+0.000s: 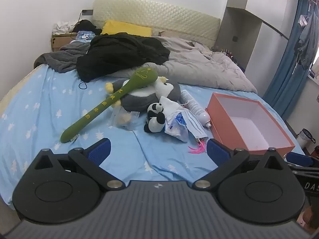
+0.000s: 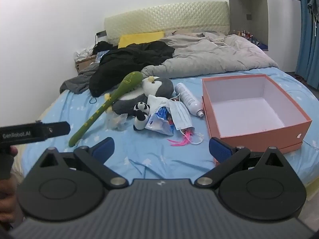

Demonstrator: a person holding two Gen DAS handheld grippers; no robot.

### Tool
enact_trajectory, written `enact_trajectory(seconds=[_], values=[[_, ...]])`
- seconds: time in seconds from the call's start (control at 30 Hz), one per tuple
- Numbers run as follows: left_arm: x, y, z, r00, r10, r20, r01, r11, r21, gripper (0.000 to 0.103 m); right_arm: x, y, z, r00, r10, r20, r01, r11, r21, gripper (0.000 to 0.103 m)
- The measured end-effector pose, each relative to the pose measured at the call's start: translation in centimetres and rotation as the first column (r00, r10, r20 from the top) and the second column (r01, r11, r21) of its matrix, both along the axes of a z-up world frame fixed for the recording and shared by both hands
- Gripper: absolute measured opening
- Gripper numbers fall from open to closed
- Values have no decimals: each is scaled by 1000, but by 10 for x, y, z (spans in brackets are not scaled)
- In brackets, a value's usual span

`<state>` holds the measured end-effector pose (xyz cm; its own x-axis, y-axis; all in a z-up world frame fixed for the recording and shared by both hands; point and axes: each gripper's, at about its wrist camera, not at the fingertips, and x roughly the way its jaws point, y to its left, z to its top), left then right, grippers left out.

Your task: Organize soft objects

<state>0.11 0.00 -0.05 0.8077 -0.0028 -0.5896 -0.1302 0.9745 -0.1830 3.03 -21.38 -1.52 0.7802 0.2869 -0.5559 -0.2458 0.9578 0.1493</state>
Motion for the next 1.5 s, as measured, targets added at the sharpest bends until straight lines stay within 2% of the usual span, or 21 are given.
enact_trajectory(seconds=[0.03,0.47,0.6,1.5], values=[[-2,0,0,1000,5,21,-5,1000,3,103,0,0,0,1000,-1,1,1,1000,-9,103],[-3,-1,0,1000,3,14,-3,1000,14,103,-4,11,-3,1000,3,-6,-3,1000,7,103],[-3,-2,0,1000,1,11,-1,1000,14,103,-4,1,-4,1000,2,-10,-2,1000,19,103],[1,-1,-9,1000,-3,5,3,999,36,103,-4,-1,-10,1000,-11,-28,11,1000,23,103]])
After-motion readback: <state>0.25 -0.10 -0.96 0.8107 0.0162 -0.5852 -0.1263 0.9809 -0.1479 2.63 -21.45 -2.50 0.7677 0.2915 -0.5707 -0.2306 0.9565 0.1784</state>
